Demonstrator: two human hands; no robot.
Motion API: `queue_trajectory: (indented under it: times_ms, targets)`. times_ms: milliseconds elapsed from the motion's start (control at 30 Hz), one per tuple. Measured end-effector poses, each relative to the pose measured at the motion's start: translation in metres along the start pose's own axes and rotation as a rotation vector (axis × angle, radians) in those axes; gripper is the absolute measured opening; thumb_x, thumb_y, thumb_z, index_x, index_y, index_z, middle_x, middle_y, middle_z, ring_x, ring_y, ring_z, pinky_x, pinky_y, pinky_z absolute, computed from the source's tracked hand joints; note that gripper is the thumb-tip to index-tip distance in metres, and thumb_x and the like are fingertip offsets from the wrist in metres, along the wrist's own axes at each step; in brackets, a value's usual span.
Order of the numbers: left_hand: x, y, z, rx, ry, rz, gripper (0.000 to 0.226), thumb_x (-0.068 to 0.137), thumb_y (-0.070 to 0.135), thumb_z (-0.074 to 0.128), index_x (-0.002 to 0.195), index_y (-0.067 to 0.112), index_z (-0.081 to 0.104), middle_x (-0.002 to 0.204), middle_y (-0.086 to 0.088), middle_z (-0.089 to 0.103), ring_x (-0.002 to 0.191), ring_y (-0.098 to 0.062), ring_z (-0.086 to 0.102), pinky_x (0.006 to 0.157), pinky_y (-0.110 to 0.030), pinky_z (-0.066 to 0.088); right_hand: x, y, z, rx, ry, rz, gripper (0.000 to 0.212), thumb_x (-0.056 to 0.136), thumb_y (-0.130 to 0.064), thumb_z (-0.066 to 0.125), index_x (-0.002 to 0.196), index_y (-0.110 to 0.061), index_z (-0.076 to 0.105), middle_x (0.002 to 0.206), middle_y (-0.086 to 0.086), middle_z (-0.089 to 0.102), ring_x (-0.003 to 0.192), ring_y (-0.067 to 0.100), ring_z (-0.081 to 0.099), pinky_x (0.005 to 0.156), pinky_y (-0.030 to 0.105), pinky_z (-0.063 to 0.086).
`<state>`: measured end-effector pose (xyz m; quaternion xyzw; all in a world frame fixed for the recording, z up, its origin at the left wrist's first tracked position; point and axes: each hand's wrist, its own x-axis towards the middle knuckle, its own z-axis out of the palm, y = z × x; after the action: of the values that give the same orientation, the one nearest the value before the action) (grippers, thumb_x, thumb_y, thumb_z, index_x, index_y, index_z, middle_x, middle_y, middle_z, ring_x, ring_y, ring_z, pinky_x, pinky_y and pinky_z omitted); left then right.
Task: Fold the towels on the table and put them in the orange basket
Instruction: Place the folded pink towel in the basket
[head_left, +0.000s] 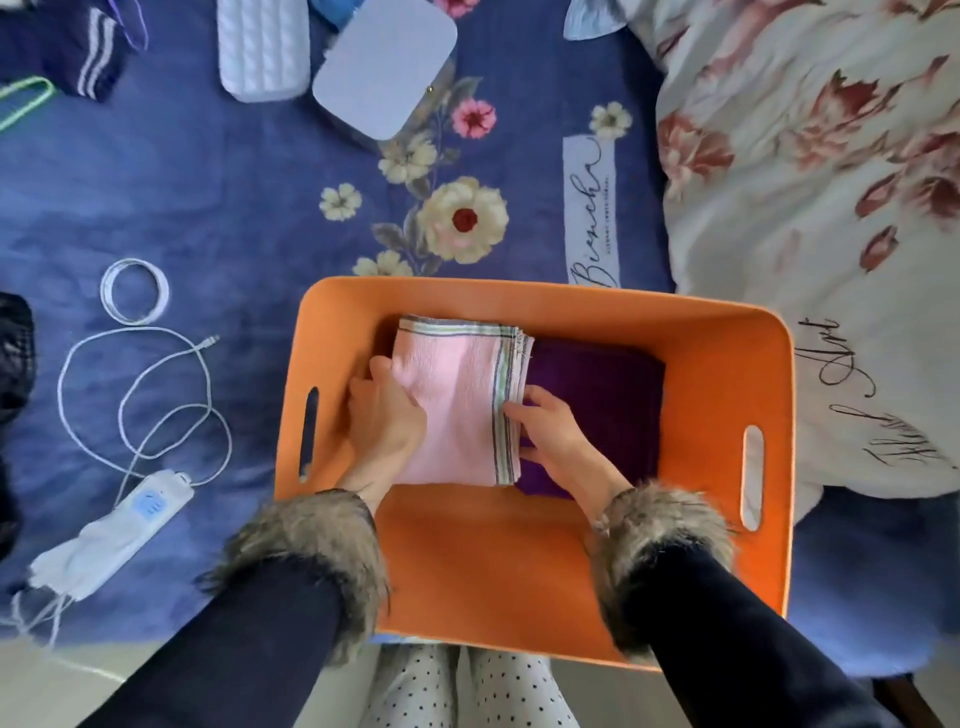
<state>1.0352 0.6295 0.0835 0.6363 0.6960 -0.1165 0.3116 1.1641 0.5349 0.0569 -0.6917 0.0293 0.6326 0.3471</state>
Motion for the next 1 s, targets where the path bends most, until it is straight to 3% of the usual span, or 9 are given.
queue_trajectory:
  times_ms: [133, 267, 333, 433, 567, 633, 733, 833, 1000]
  targets:
    - [-0.004, -0.005, 0.013, 0.014, 0.161, 0.084, 0.039, 0.089, 0.005, 0.047, 0.127, 0.011, 0.041, 0.123, -0.020, 0.040, 0.111, -0.038, 0.042, 0.086, -0.045, 0.038, 0.007, -0.001, 0.005, -0.067, 0.010, 0.026, 0.015, 0.091, -0.011, 0.051, 0.102, -0.014, 0.060, 0.115, 0.028, 0.059, 0.084, 0.023, 0.051, 0.094, 0.060, 0.042]
    - [-0.010, -0.021, 0.029, 0.204, 0.210, 0.489, 0.072, 0.073, -0.009, 0.058, 0.139, 0.012, 0.037, 0.135, -0.021, 0.037, 0.120, -0.042, 0.038, 0.096, -0.051, 0.040, 0.011, -0.001, 0.004, -0.129, 0.002, 0.017, 0.011, 0.093, -0.012, 0.050, 0.098, -0.015, 0.059, 0.117, 0.024, 0.059, 0.088, 0.023, 0.057, 0.093, 0.055, 0.046]
    - [-0.008, -0.025, 0.030, 0.349, 0.081, 0.639, 0.087, 0.073, -0.003, 0.066, 0.147, 0.016, 0.024, 0.154, -0.017, 0.012, 0.141, -0.041, 0.012, 0.111, -0.052, 0.025, 0.012, 0.000, 0.001, -0.142, 0.012, 0.016, 0.011, 0.094, -0.012, 0.049, 0.097, -0.016, 0.059, 0.113, 0.020, 0.062, 0.098, 0.030, 0.063, 0.090, 0.052, 0.050]
    - [0.002, -0.029, 0.025, 0.515, -0.174, 0.625, 0.111, 0.078, 0.030, 0.073, 0.146, 0.027, -0.015, 0.144, -0.002, -0.039, 0.134, -0.026, -0.035, 0.115, -0.051, 0.000, 0.011, 0.003, 0.001, -0.233, 0.064, -0.046, 0.008, 0.093, -0.013, 0.051, 0.098, -0.014, 0.057, 0.108, 0.016, 0.063, 0.102, 0.034, 0.061, 0.089, 0.047, 0.051]
    - [0.018, -0.031, 0.025, 0.703, -0.234, 0.588, 0.125, 0.069, 0.056, 0.071, 0.140, 0.030, -0.029, 0.138, -0.003, -0.047, 0.130, -0.025, -0.040, 0.114, -0.047, -0.007, 0.007, 0.019, 0.003, -1.024, 0.383, -0.746, 0.056, 0.075, -0.010, 0.068, 0.128, -0.008, 0.050, 0.128, 0.015, 0.052, 0.117, 0.033, 0.052, 0.094, 0.045, 0.048]
    - [0.023, -0.033, 0.030, 0.752, -0.205, 0.582, 0.126, 0.066, 0.062, 0.069, 0.135, 0.031, -0.032, 0.140, -0.004, -0.045, 0.132, -0.026, -0.038, 0.115, -0.046, -0.008, 0.010, 0.022, 0.005, -1.405, 0.340, -0.975, 0.086, 0.062, -0.027, 0.080, 0.138, -0.011, 0.044, 0.143, 0.015, 0.043, 0.132, 0.032, 0.041, 0.106, 0.053, 0.034]
    - [0.028, -0.037, 0.036, 0.764, -0.168, 0.595, 0.128, 0.065, 0.067, 0.067, 0.132, 0.031, -0.035, 0.141, -0.005, -0.043, 0.133, -0.027, -0.036, 0.114, -0.046, -0.010, 0.027, 0.021, -0.003, -1.704, 0.188, -0.888, 0.111, 0.059, -0.057, 0.076, 0.148, -0.018, 0.021, 0.156, 0.010, 0.013, 0.144, 0.024, 0.016, 0.112, 0.051, 0.007]
    - [0.033, -0.038, 0.039, 0.753, -0.165, 0.587, 0.126, 0.065, 0.069, 0.065, 0.133, 0.030, -0.034, 0.138, -0.005, -0.044, 0.131, -0.026, -0.037, 0.114, -0.045, -0.011, 0.041, 0.017, -0.009, -1.767, 0.123, -0.823, 0.111, 0.069, -0.062, 0.067, 0.150, -0.019, 0.004, 0.158, 0.007, -0.003, 0.145, 0.022, -0.002, 0.110, 0.050, -0.010]
    - [0.034, -0.031, 0.038, 0.758, -0.208, 0.567, 0.125, 0.066, 0.069, 0.065, 0.142, 0.030, -0.026, 0.138, -0.002, -0.045, 0.138, -0.031, -0.030, 0.114, -0.046, -0.009, 0.044, 0.010, -0.006, -1.831, 0.060, -0.716, 0.106, 0.079, -0.063, 0.054, 0.147, -0.021, -0.016, 0.154, 0.005, -0.025, 0.142, 0.019, -0.021, 0.112, 0.051, -0.012]
